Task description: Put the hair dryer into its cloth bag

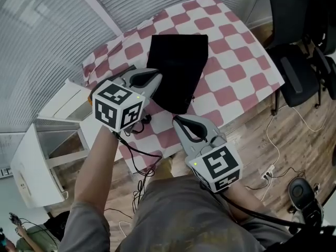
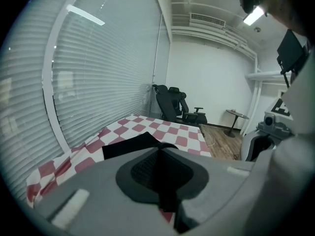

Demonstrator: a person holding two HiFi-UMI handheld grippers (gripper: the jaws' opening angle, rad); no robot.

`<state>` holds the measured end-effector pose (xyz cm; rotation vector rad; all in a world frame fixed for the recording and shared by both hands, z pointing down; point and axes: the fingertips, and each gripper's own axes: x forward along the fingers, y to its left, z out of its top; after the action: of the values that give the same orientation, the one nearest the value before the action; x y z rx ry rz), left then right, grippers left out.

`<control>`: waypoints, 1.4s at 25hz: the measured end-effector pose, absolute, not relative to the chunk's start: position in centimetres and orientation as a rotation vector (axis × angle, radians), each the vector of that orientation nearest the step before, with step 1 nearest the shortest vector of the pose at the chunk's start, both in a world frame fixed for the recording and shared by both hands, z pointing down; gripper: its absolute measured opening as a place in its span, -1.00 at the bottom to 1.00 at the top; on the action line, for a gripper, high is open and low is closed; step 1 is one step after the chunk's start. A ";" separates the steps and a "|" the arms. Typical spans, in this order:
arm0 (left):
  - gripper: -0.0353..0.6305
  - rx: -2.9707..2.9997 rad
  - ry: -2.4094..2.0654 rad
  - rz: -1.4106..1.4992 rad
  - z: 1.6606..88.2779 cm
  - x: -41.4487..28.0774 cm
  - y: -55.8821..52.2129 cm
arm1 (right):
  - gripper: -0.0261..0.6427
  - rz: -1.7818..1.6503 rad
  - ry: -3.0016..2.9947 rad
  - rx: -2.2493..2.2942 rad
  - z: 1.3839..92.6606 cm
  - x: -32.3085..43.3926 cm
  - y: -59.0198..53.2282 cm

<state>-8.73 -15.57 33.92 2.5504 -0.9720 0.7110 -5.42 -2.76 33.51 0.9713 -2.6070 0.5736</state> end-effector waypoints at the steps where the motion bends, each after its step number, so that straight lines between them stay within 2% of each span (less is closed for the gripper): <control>1: -0.85 2.551 -0.951 0.693 33.9 -9.1 -15.5 | -0.82 0.576 -2.600 0.970 33.8 -6.3 -2.8; 5: -0.85 2.559 -0.831 0.631 33.6 -10.2 -15.2 | -0.78 0.621 -2.566 0.969 35.6 -10.7 -2.6; 9: -0.85 2.572 -0.709 0.598 33.4 -11.3 -15.0 | -0.58 0.698 -2.553 0.960 37.4 -15.2 -2.7; 15: -0.85 2.587 -0.585 0.563 33.1 -12.5 -14.8 | 0.02 0.807 -2.497 0.927 40.7 -20.5 -3.6; 19: -0.85 2.603 -0.541 0.539 32.9 -13.0 -14.8 | 0.49 0.851 -2.420 0.862 43.3 -23.3 -4.7; 21: -0.85 2.603 -0.518 0.540 32.8 -13.2 -14.7 | 0.64 0.867 -2.384 0.800 44.4 -24.7 -5.0; 28: -0.85 2.611 -0.477 0.528 33.7 -14.5 -15.2 | 0.68 0.906 -2.191 0.752 48.6 -27.1 -7.2; 30: -0.85 2.612 -0.485 0.526 33.8 -15.0 -15.6 | 0.76 0.883 -2.116 0.687 49.9 -27.6 -6.8; 35: -0.85 2.592 -0.484 0.514 33.9 -15.9 -15.9 | 0.67 0.675 -2.019 0.575 51.2 -28.5 -5.6</control>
<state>-15.90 -15.90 33.87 2.5924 -0.4836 0.5138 -28.52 -5.60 51.24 0.5752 -2.0188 0.6751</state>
